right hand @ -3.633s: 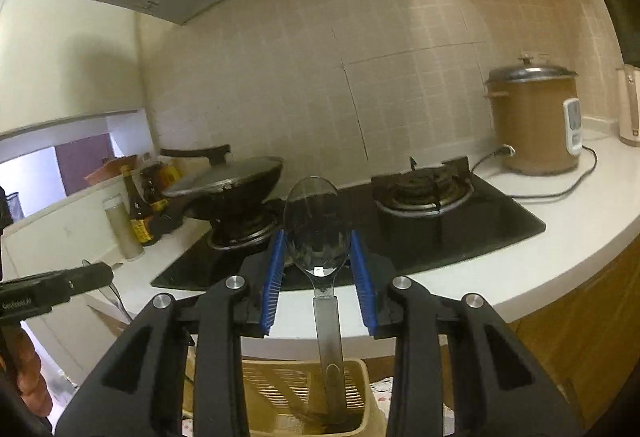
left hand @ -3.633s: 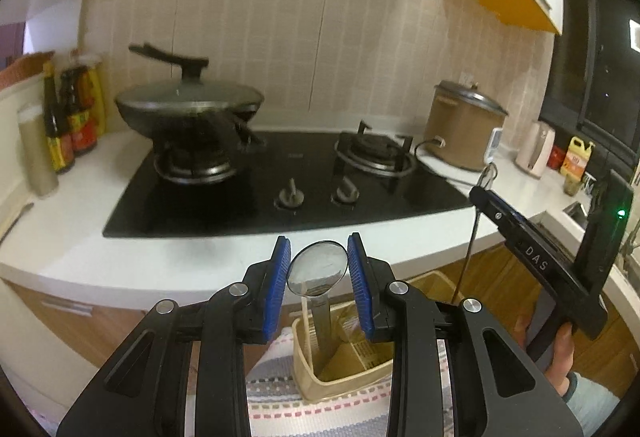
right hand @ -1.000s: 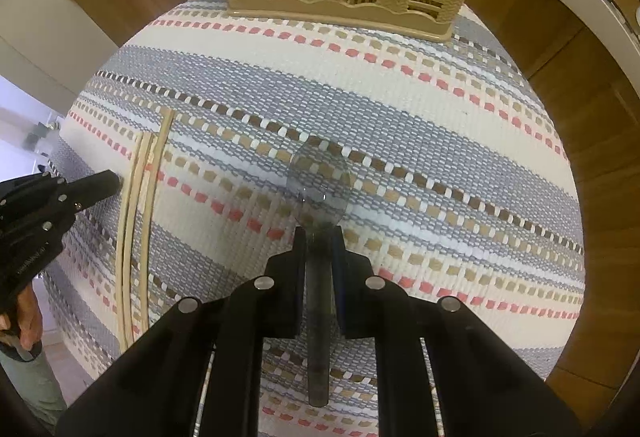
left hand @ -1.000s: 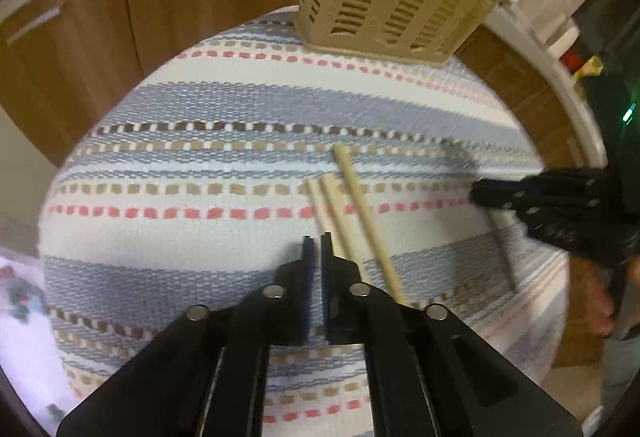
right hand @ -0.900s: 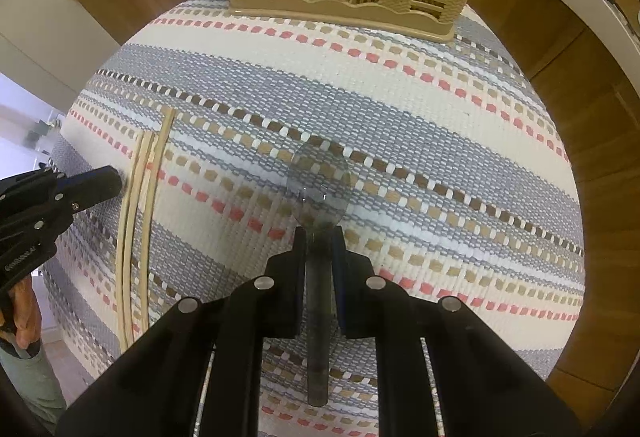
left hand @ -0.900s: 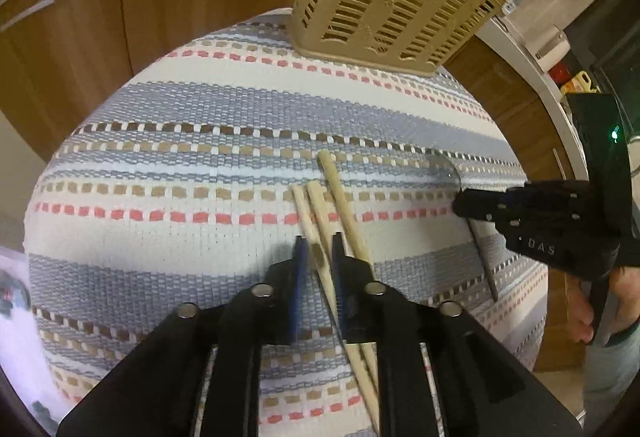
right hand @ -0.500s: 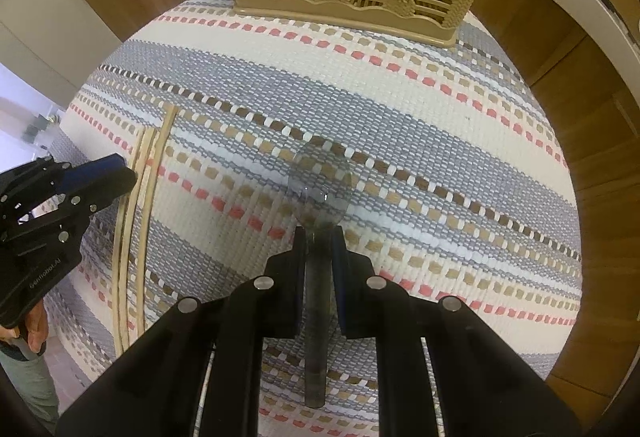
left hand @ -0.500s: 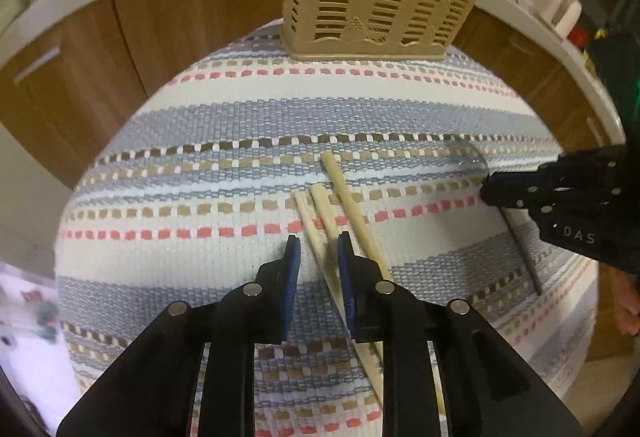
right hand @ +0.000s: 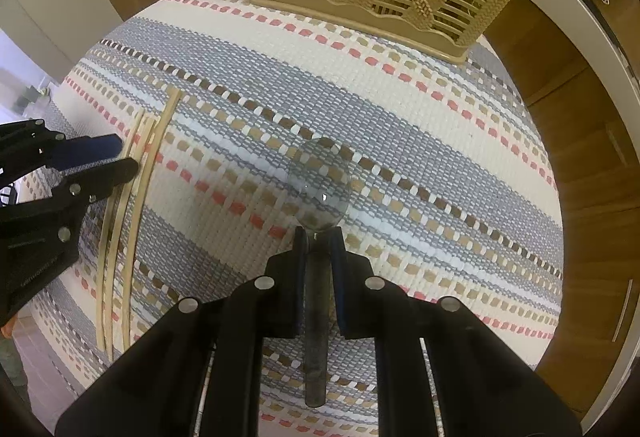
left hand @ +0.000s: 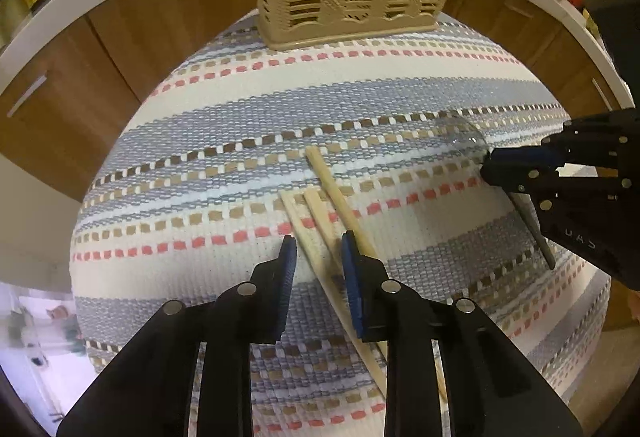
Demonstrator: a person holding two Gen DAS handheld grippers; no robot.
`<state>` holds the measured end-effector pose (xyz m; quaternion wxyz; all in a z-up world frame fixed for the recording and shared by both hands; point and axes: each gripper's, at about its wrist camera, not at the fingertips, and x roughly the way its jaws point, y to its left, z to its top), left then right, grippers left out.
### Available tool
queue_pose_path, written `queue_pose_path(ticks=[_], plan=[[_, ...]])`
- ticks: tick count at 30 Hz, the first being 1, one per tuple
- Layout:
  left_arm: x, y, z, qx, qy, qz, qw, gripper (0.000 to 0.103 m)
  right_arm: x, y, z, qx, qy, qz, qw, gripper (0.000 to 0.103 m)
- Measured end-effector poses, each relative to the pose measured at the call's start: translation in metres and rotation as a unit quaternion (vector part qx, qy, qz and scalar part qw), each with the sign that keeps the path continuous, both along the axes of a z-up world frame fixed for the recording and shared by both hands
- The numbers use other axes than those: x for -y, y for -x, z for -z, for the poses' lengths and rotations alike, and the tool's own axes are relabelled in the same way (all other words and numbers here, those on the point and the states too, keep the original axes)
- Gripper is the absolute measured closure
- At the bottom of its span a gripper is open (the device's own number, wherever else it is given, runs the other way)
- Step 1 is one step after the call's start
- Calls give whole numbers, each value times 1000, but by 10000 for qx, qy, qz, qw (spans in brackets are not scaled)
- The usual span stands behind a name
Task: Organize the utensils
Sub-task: 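Grasp a wooden chopstick with the left tool while the right tool grasps a clear spoon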
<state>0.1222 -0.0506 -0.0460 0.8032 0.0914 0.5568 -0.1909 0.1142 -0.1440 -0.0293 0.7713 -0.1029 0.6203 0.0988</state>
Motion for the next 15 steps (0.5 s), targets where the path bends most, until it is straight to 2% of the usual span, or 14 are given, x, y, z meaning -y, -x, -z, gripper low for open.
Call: queue_pose_path(ticks=[3, 4, 5, 10, 15], plan=[[4, -1, 4, 27, -62, 63, 10000, 82, 5, 7, 3, 21, -110, -1, 9999, 93], [4, -1, 4, 54, -26, 106, 9999, 89, 8, 8, 2, 21, -217, 5, 9998, 93], [2, -1, 4, 45, 28, 105, 9999, 90, 11, 9, 1, 9, -394, 8, 9992, 93], [-16, -3, 3, 60, 489, -26, 9988, 99, 31, 13, -13, 192, -841, 18, 9963, 93], [-33, 3, -7, 200, 887, -165, 9957, 99, 42, 22, -36, 501, -1028, 3, 9934, 93]])
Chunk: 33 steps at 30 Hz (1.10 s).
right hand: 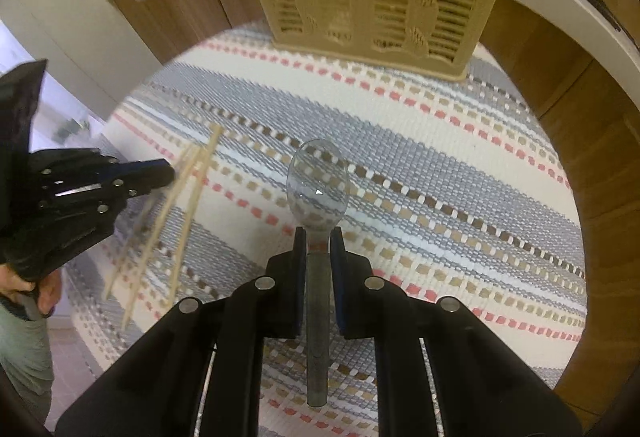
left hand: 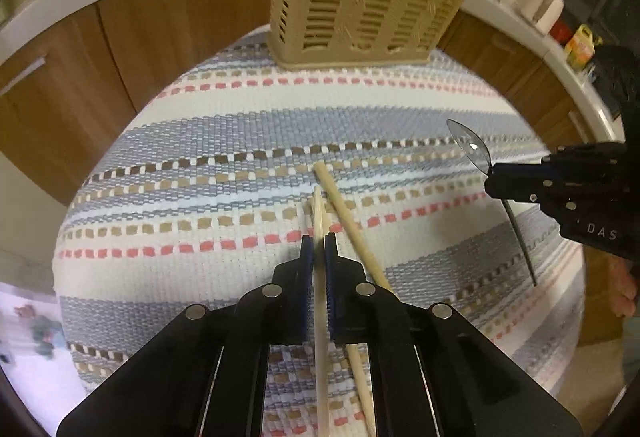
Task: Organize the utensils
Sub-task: 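Grasp a wooden chopstick with the left tool while the right tool grasps a clear spoon, then carry the chopstick and clear spoon over the basket and drop them in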
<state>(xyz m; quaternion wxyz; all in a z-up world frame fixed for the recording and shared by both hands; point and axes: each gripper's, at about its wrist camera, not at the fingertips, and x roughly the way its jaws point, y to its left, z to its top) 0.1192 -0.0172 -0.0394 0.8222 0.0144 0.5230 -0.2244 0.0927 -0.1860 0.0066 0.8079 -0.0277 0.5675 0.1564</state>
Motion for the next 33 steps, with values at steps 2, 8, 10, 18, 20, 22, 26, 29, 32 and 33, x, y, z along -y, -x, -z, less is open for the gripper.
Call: queue_pose_path(ticks=[2, 8, 10, 18, 20, 22, 26, 29, 32, 33], plan=[[-8, 2, -9, 111, 110, -99, 9998, 99, 7, 4, -7, 78, -80, 15, 9999, 93], [-24, 13, -48, 634, 683, -345, 9951, 99, 22, 22, -44, 679, -579, 136, 9959, 93], [-31, 20, -68, 937, 964, -436, 9900, 99, 27, 24, -56, 948, -751, 184, 9925, 93], [-30, 31, -152, 2332, 1619, -665, 9565, 99, 34, 28, -114, 2408, -1081, 482, 9633, 93], [-24, 26, -175, 2800, 1714, -755, 9415, 99, 39, 18, -130, 2712, -1166, 623, 9534, 93], [-18, 20, -195, 3151, 1820, -821, 9278, 99, 43, 7, -141, 2912, -1256, 747, 9454, 93], [-6, -6, -223, 3698, 2083, -1064, 8992, 99, 55, -26, -163, 3391, -1383, 1022, 9249, 93], [1, -26, -236, 4063, 2107, -1285, 8798, 99, 61, -48, -174, 3876, -1180, 1236, 9058, 93], [9, -46, -239, 4269, 2052, -1466, 8684, 99, 63, -68, -176, 4190, -977, 1404, 8917, 93], [12, -54, -238, 4330, 2009, -1533, 8653, 99, 63, -75, -176, 4336, -863, 1464, 8850, 93]])
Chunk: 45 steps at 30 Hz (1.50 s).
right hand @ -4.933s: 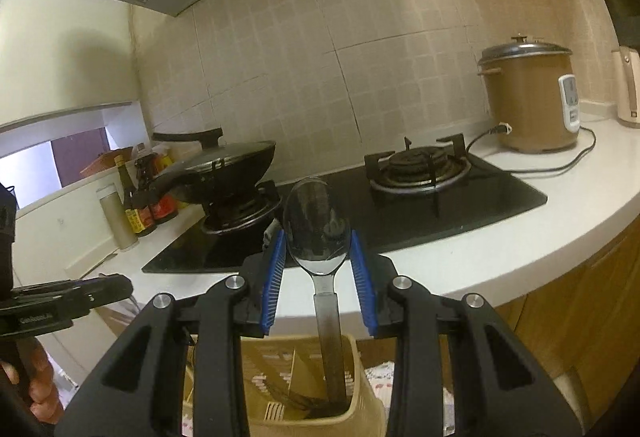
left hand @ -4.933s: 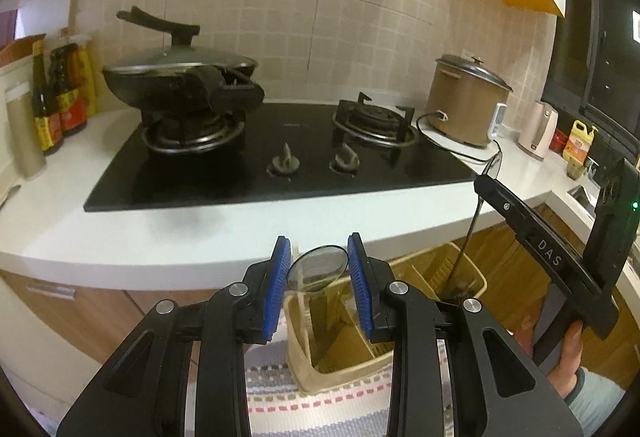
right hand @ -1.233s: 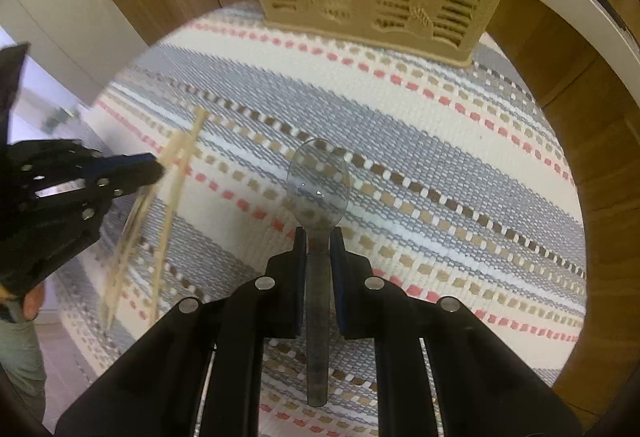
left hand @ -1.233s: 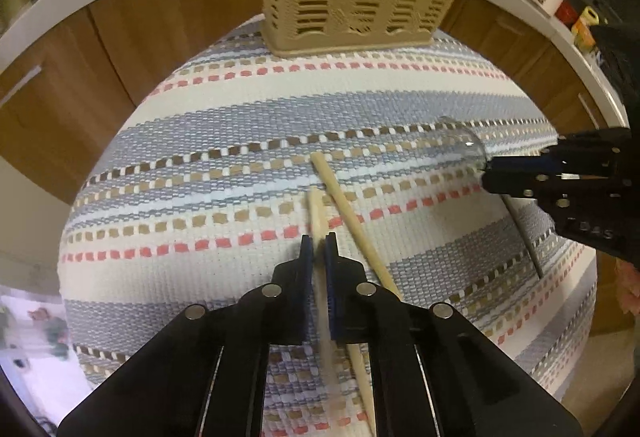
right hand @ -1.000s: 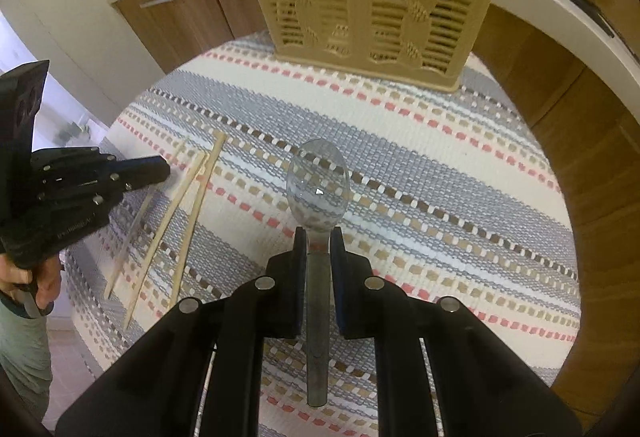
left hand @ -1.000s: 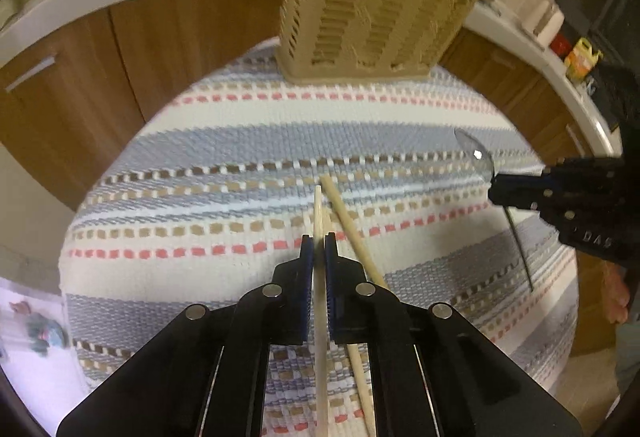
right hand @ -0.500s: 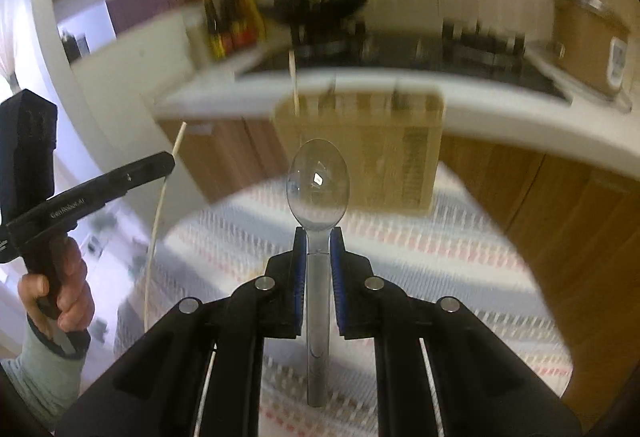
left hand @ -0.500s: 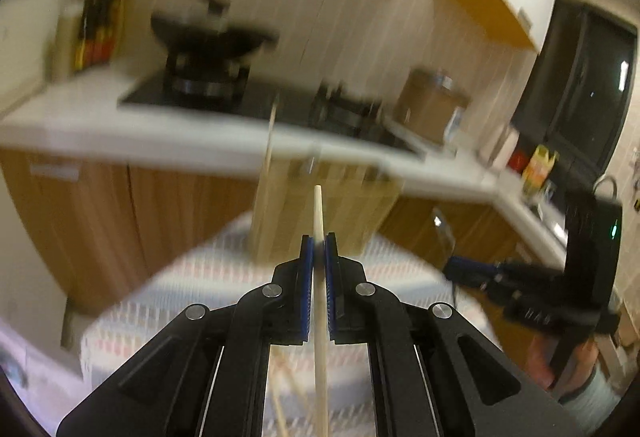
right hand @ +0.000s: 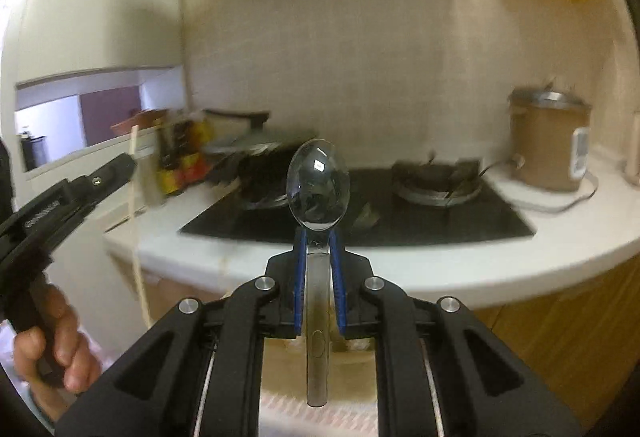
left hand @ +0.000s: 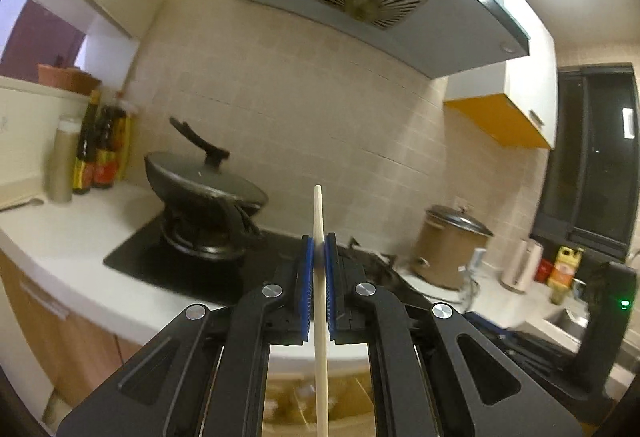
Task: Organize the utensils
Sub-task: 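Carry the chopstick and clear spoon over the basket and drop them in, then move both open tools back down to the last two chopsticks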
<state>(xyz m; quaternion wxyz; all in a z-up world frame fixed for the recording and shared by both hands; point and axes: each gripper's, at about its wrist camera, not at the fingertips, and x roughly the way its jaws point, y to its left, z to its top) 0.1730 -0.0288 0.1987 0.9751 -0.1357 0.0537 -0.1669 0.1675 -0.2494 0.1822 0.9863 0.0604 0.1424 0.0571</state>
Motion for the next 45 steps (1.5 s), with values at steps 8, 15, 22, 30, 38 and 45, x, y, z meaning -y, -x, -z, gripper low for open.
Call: queue_pose_path(ticks=[8, 15, 22, 30, 38, 45], plan=[[9, -43, 27, -2, 29, -333, 9994, 99, -1, -38, 28, 370, 457, 335, 9977, 93], [2, -54, 46, -63, 101, -438, 9990, 98, -6, -45, 54, 285, 512, 130, 9982, 93], [-17, -61, 37, -114, 497, -401, 9979, 99, -10, -41, 59, 248, 582, 101, 9979, 93], [-7, -71, 54, -298, 340, -309, 9985, 99, -6, -37, 63, 244, 555, 102, 9981, 93], [-5, -42, 69, -376, -15, 2, 9993, 99, -3, -17, 70, 2, 393, -199, 9990, 91], [-23, -21, 70, -884, 53, 392, 9953, 78, 16, -1, 73, -783, -303, -633, 9945, 52]])
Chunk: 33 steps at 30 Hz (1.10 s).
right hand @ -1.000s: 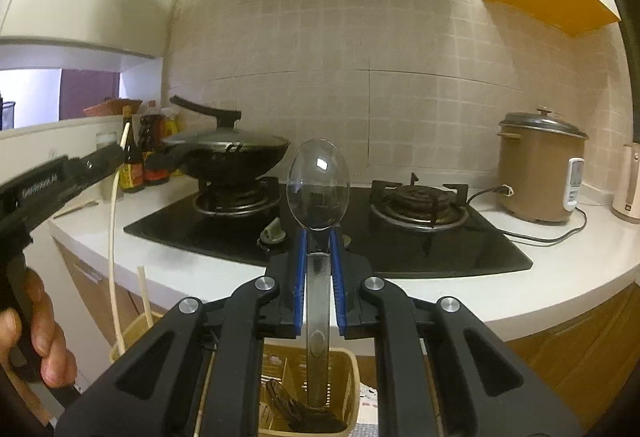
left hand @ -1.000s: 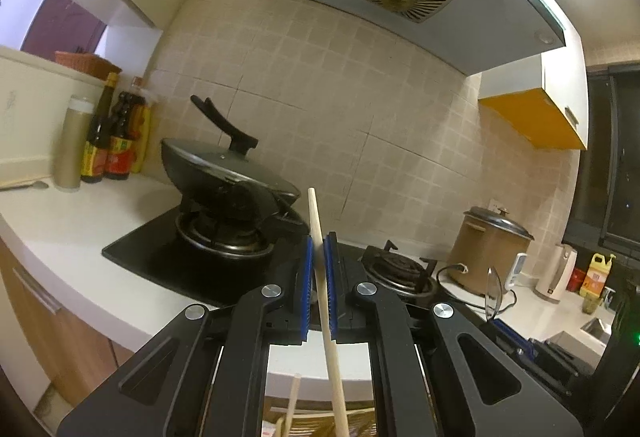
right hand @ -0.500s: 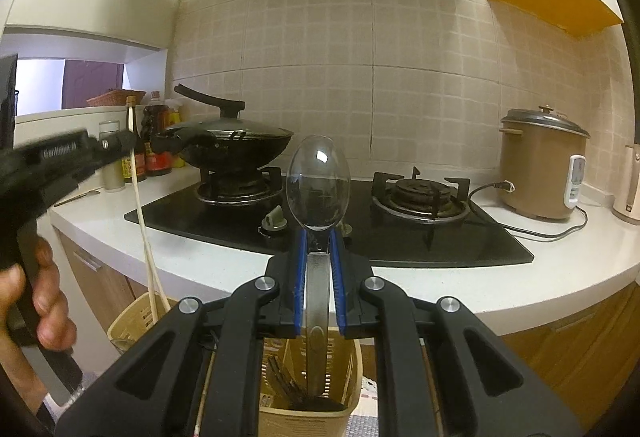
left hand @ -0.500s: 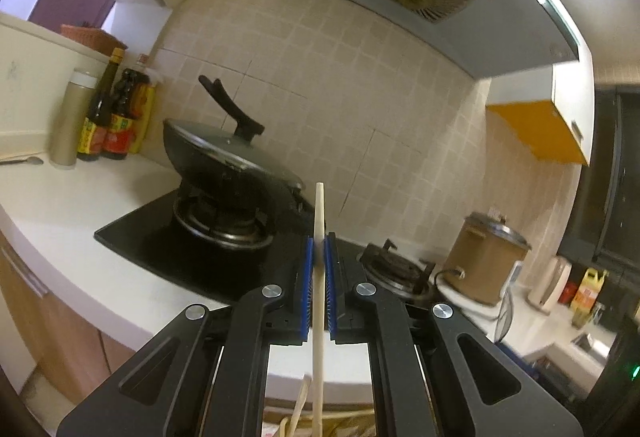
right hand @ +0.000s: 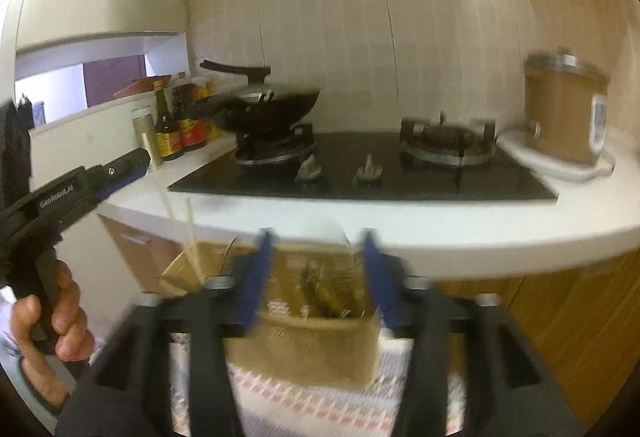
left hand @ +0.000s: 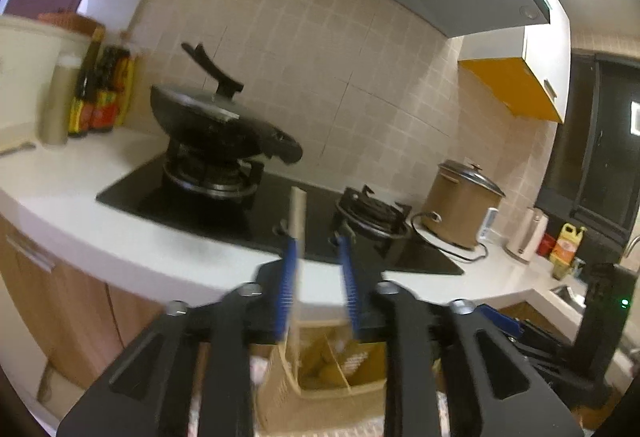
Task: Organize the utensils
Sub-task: 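Move both open tools back down to the last two chopsticks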
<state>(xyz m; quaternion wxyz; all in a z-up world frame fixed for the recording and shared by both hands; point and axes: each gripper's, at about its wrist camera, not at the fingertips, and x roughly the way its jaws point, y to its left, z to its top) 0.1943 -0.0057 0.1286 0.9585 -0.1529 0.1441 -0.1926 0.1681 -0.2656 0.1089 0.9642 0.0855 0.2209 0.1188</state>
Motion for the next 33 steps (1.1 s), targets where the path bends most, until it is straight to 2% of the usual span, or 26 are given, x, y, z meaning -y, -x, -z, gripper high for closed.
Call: queue_pose_path(ticks=[4, 10, 14, 17, 21, 22, 23, 24, 26, 30, 33], plan=[[-14, 11, 2, -472, 73, 309, 9984, 72, 10, 19, 0, -417, -263, -91, 9987, 52], [-32, 28, 3, -946, 125, 633, 9934, 71, 13, 44, 5, -1181, -690, -351, 9900, 52], [-35, 50, 10, -1172, -215, 722, 9903, 70, -8, 63, 11, -1580, -551, -585, 9842, 52], [-36, 72, 23, -1463, -651, 789, 9839, 71, -30, 73, 18, -1909, -380, -848, 9772, 52], [-41, 105, 58, -2023, -1114, 690, 9705, 71, -68, 76, 37, -2570, -20, -1265, 9581, 52], [-42, 116, 75, -2290, -1250, 737, 9626, 71, -77, 77, 44, -2719, 51, -1360, 9526, 52], [-43, 120, 84, -2407, -1260, 789, 9591, 71, -90, 77, 55, -2888, 132, -1482, 9458, 53], [-43, 126, 96, -2553, -1263, 873, 9546, 71, -97, 77, 62, -2976, 176, -1527, 9422, 60], [-36, 137, 121, -2836, -1463, 1041, 9420, 71, -111, 74, 79, -3241, 203, -1603, 9321, 68], [-14, 145, 150, -3100, -2009, 1264, 9206, 71, -125, 68, 111, -3717, -15, -1648, 9136, 69], [0, 146, 163, -3165, -2440, 1181, 9091, 72, -131, 64, 119, -3804, 70, -1585, 9111, 72]])
